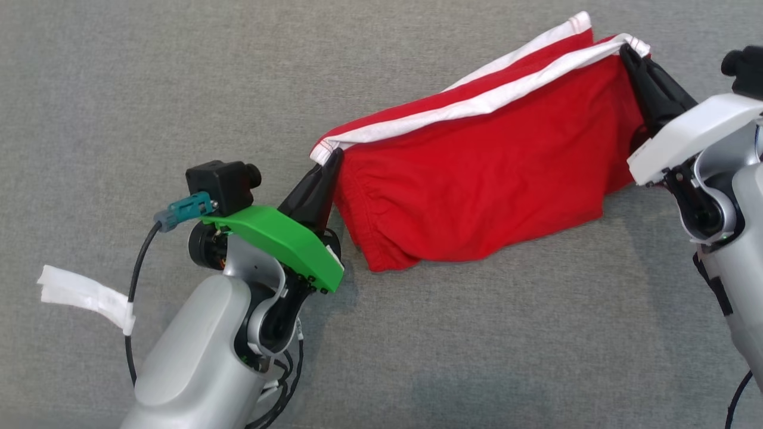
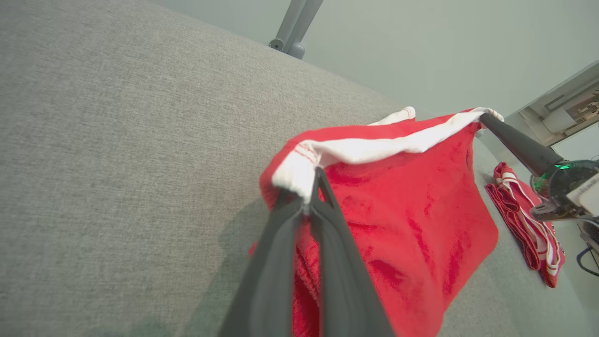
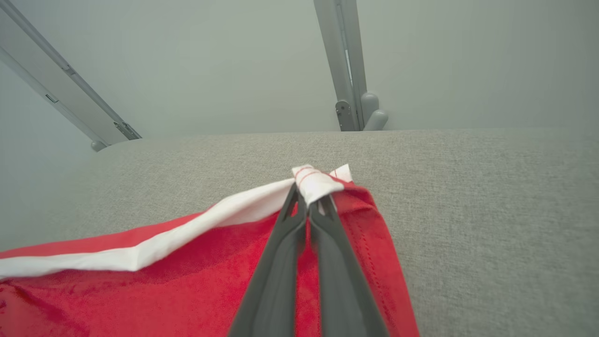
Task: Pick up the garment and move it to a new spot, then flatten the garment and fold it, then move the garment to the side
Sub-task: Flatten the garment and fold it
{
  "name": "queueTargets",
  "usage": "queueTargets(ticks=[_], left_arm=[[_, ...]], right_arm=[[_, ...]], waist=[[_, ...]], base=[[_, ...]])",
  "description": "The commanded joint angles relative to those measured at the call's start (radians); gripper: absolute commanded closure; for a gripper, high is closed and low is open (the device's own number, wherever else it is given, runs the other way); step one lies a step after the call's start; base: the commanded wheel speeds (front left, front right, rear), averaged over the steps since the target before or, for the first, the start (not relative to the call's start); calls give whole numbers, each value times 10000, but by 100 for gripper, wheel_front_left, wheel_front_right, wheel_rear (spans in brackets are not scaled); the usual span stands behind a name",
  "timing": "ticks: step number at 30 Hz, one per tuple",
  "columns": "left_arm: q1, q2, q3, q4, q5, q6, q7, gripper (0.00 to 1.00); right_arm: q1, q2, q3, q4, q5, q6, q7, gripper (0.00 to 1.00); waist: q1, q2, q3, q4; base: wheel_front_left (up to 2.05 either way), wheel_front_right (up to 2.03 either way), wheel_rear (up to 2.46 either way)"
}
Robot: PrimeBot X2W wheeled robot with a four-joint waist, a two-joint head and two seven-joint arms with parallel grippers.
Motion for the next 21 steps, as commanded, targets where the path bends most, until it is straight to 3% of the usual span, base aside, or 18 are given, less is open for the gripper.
queueTargets(ticks=[1,18,19,20,21], left_arm=[[-463,-142,-63,431,111,43,79,100],[-1613,-732,-338,2648,-15,-275,55,100],[-1598,-716,-341,2768,-70,-307,81,90],[-1570,-687,-342,2834,-75,-287,88,76],[-1532,-655,-337,2873,-79,-262,82,67]], right_arm=[[-528,-124,174,480,-65,0,25,100],[-2446,7,1187,2921,-372,0,237,100],[-2512,57,1338,2925,-255,0,150,18],[-2527,45,1391,2921,-239,0,49,0],[-2522,39,1481,2903,-218,0,-16,0]], waist=[[1,109,641,758],[1,109,701,670],[1,109,639,606],[1,109,588,570],[1,109,545,536]], base=[[0,0,0],[0,0,0],[0,0,0],[0,0,0],[0,0,0]])
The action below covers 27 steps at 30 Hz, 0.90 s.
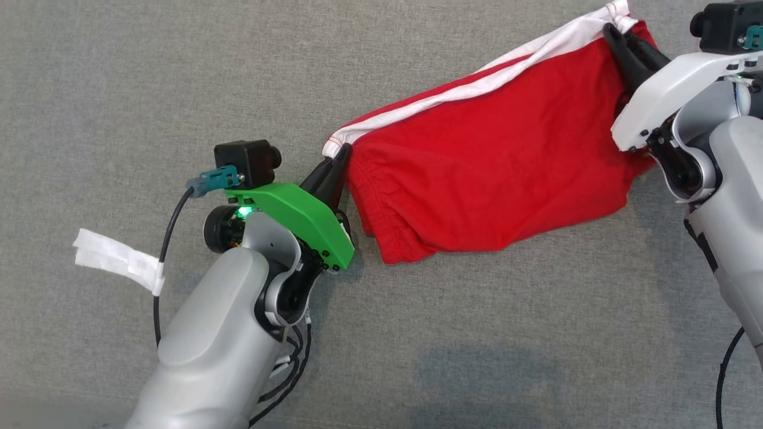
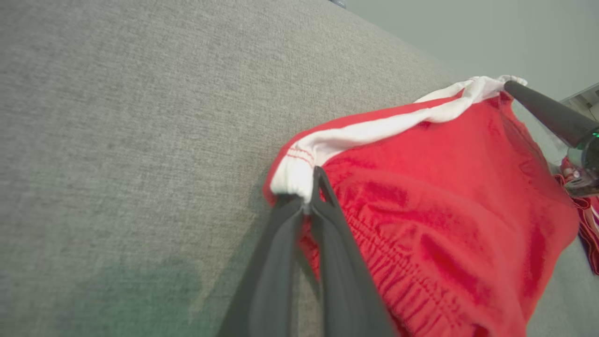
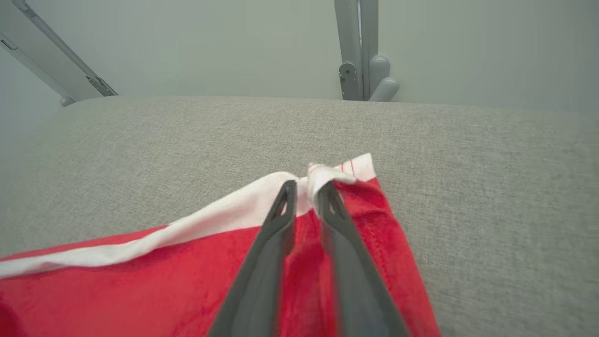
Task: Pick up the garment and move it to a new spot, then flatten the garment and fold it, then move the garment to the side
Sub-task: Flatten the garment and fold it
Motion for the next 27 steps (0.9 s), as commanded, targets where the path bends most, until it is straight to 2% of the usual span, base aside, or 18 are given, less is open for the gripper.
queueTargets(ticks=[1,4,5,6,7,8,12,15,20,24,27], left_arm=[[1,70,4,69,-70,28,-8,66],[159,190,27,91,-34,135,-14,63],[230,236,25,84,-7,186,-17,56],[294,291,41,62,16,228,-42,40],[363,341,62,22,17,276,-68,4],[450,407,75,-39,27,316,-56,0],[762,767,42,-460,251,510,-139,0],[873,1244,-154,-1006,1083,756,-759,0],[1264,1569,-423,-1939,1984,1169,-1559,0],[1389,1563,-527,-2261,2197,1178,-1938,0],[1470,1450,-573,-2379,2217,997,-2423,0]], right_arm=[[-97,-63,125,-72,59,0,-140,0],[-94,-224,324,-252,106,-2,-353,0],[-90,-303,371,-354,129,-2,-382,0],[-86,-361,388,-443,191,-2,-403,0],[-77,-420,427,-544,213,-2,-363,0],[-67,-496,476,-674,266,0,-253,0],[139,-945,655,-1302,540,-2,458,0],[303,-1252,682,-1639,506,-2,1116,0],[741,-1513,597,-1710,80,-2,2239,0],[821,-1609,466,-1509,-282,-5,2543,0],[783,-1549,224,-1259,-613,-5,2654,0]], waist=[[0,109,-122,-101],[0,109,-278,-186],[0,109,-338,-213],[0,109,-392,-250],[0,109,-449,-296],[0,109,-502,-345],[0,109,-690,-430],[0,109,-752,-441],[0,109,-611,-63],[0,109,-433,215],[0,109,-223,493]], base=[[0,0,0],[0,0,0],[0,0,0],[0,0,0],[0,0,0],[0,0,0],[0,0,0],[0,0,0],[0,0,0],[0,0,0],[0,0,0]])
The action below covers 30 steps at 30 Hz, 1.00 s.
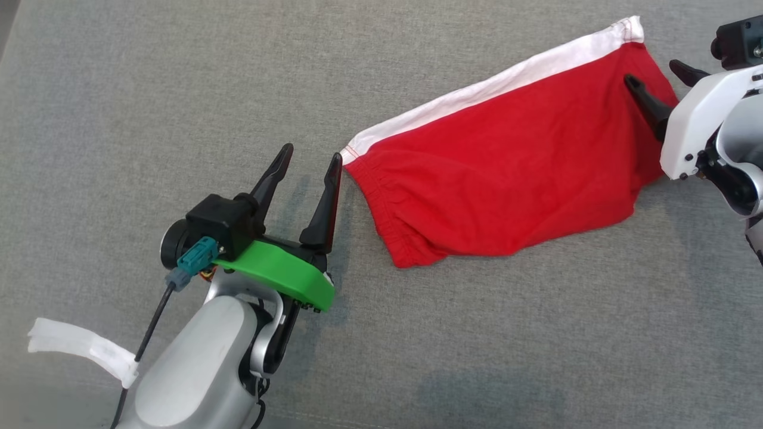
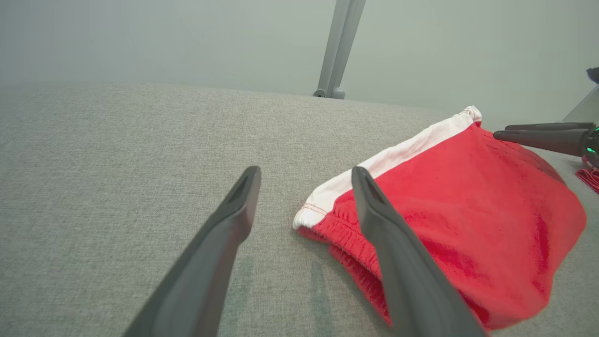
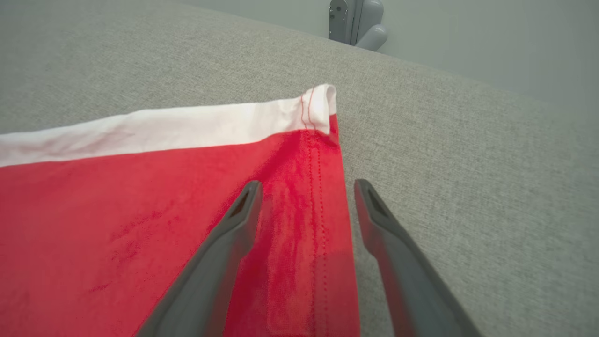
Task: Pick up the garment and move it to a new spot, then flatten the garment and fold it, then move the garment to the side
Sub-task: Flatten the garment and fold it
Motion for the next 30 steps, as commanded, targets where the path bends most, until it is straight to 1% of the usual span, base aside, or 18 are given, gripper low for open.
queueTargets(ticks=[1,4,7,10,12,18,21,25,26,27,28,30], left_arm=[[103,17,9,19,82,-29,-122,0],[185,-197,57,99,23,-110,-483,0],[326,-252,34,216,100,-230,-708,0],[435,-312,37,324,184,-381,-846,0],[524,-354,62,436,250,-452,-919,0],[642,-603,217,646,386,-558,-998,0],[667,-715,275,783,423,-653,-1017,0],[662,-877,346,942,510,-749,-1007,0],[672,-898,377,976,534,-765,-1008,0],[691,-908,409,1022,532,-798,-1009,0],[725,-920,444,1064,547,-809,-1010,0],[786,-940,499,1152,610,-842,-1011,0]], right_arm=[[0,14,-69,76,-141,-8,7,0],[-38,15,-270,268,-439,-8,109,0],[-19,35,-463,427,-705,-10,282,0],[7,49,-600,592,-917,-10,478,0],[105,-54,-538,645,-1140,-10,638,0],[322,-216,-812,630,-1362,-15,845,0],[381,-194,-948,663,-1356,-15,994,0],[654,155,-925,641,-863,-2,1426,0],[743,264,-939,631,-686,-1,1543,2],[815,331,-962,625,-530,-1,1636,57],[862,407,-1002,607,-358,1,1697,100],[913,478,-1086,565,27,-1,1786,100]], waist=[[0,109,293,324],[0,109,415,523],[0,109,456,625],[0,109,463,669],[0,109,448,682],[0,109,430,688],[0,109,432,694],[0,109,398,702],[0,109,379,699],[0,109,344,694],[0,109,301,681],[0,109,205,635]], base=[[0,0,0],[0,0,0],[0,0,0],[0,0,0],[0,0,0],[0,0,0],[0,0,0],[0,0,0],[0,0,0],[0,0,0],[0,0,0],[0,0,0]])
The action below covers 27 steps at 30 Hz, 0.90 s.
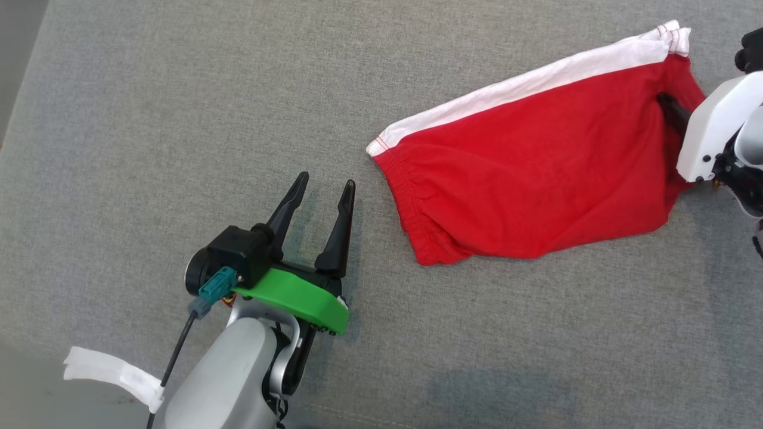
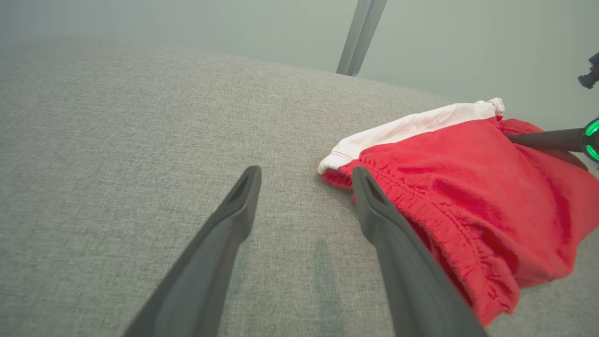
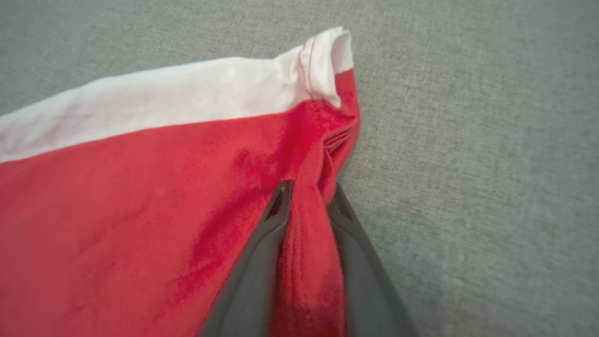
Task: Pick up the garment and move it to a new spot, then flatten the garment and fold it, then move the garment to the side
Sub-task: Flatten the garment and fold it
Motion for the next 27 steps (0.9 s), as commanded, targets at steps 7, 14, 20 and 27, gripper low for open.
queueTargets(ticks=[7,14,20,27], left_arm=[[643,176,204,284,347,-174,-47,0],[1507,625,443,294,657,-359,-39,0],[2367,834,873,-303,1204,-673,-39,0],[3143,477,1358,-466,1728,-1067,-40,0]], right_arm=[[895,384,-581,-488,1503,8,-123,100],[2096,643,-1405,-1404,2376,5,-239,100],[3598,877,-2834,-1831,2627,6,-4,100],[4258,1260,-4507,-1435,1755,6,-450,100]], waist=[[0,109,-868,-522],[0,109,-1807,-1362],[0,109,-2357,-1796],[0,109,-2659,-1779]], base=[[0,0,0],[0,0,0],[0,0,0],[0,0,0]])
